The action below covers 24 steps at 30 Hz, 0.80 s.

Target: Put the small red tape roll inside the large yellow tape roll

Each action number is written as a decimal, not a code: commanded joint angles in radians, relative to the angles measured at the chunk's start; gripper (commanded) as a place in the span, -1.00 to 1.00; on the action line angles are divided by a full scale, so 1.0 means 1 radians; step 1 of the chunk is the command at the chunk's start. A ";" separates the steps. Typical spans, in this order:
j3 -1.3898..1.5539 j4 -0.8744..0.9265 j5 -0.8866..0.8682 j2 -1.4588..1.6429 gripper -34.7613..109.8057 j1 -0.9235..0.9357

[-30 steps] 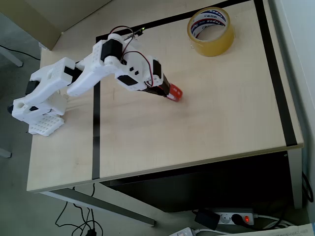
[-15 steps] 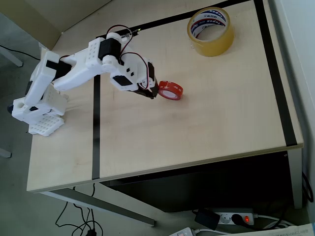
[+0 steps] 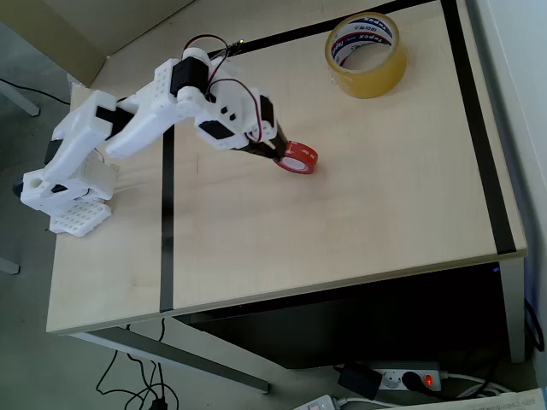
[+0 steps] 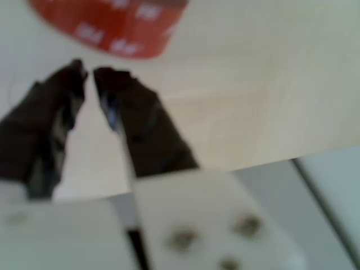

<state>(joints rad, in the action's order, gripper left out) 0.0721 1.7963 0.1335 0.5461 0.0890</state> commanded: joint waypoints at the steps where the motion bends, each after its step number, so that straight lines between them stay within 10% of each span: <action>1: -0.247 0.012 0.015 -0.017 -0.52 -0.038; 24: -0.249 0.012 -0.009 -0.101 -0.52 -0.072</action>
<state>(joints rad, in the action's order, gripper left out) -0.1580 1.7886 0.1319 0.3804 -0.0077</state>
